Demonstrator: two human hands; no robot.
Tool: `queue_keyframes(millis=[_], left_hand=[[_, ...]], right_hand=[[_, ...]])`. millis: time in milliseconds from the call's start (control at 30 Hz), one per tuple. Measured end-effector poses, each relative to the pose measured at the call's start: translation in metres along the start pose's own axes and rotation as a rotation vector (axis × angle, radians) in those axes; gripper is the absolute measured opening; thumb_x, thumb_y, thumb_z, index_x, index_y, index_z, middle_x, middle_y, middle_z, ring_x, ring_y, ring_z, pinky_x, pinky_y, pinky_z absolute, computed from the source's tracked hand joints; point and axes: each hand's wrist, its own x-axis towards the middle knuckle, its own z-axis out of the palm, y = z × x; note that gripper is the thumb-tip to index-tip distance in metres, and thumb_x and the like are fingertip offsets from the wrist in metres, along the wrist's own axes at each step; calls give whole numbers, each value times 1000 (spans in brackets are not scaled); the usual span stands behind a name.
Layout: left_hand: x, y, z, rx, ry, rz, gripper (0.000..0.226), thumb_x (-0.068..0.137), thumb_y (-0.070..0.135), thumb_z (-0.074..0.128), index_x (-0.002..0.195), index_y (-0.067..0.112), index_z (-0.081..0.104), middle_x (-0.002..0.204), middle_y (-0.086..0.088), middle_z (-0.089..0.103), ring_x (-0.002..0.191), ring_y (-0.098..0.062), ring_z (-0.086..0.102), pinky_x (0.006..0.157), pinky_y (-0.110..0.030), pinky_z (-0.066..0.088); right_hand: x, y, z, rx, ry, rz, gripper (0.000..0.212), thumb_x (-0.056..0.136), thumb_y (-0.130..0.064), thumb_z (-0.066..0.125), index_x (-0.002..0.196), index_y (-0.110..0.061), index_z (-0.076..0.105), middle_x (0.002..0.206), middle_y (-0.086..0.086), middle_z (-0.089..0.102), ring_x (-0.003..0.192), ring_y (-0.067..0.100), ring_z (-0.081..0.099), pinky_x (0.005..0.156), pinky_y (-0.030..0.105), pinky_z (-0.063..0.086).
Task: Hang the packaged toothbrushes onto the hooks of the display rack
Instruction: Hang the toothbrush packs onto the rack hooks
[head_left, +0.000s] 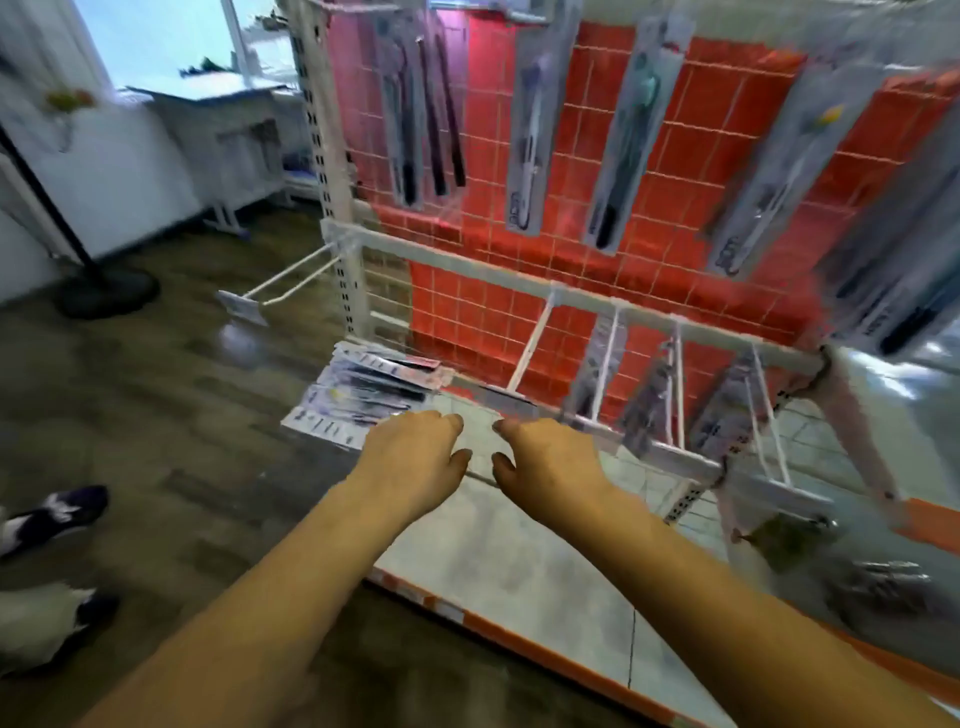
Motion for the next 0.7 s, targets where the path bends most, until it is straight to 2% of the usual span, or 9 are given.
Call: queue_keyframes(millis=[100, 300, 467, 700], left_hand=[[26, -50, 8, -32, -30, -58, 35, 95, 41, 44, 121, 20, 52, 121, -3, 59, 111, -25, 55, 85, -37, 48], [62, -124, 19, -95, -61, -161, 35, 95, 38, 44, 125, 23, 51, 126, -1, 57, 113, -22, 54, 87, -33, 45], [79, -161, 39, -113, -121, -222, 32, 95, 39, 44, 121, 22, 53, 123, -1, 58, 110, -20, 56, 85, -31, 45], [123, -185, 62, -126, -232, -302, 34, 96, 39, 40, 122, 19, 52, 122, -4, 58, 110, -22, 55, 84, -33, 45]], right_hand=[[51, -34, 17, -15, -44, -45, 26, 93, -25, 46, 114, -14, 55, 111, 10, 62, 101, 29, 58, 69, 32, 40], [131, -79, 44, -4, -180, -94, 28, 94, -25, 43, 119, -17, 54, 114, 10, 60, 106, 29, 56, 70, 28, 37], [167, -92, 64, 13, -211, -104, 32, 94, -26, 46, 123, -18, 55, 117, 6, 61, 108, 25, 56, 76, 28, 41], [237, -92, 90, 53, -358, -45, 29, 91, -21, 49, 119, -16, 57, 119, 7, 60, 108, 25, 56, 78, 27, 42]])
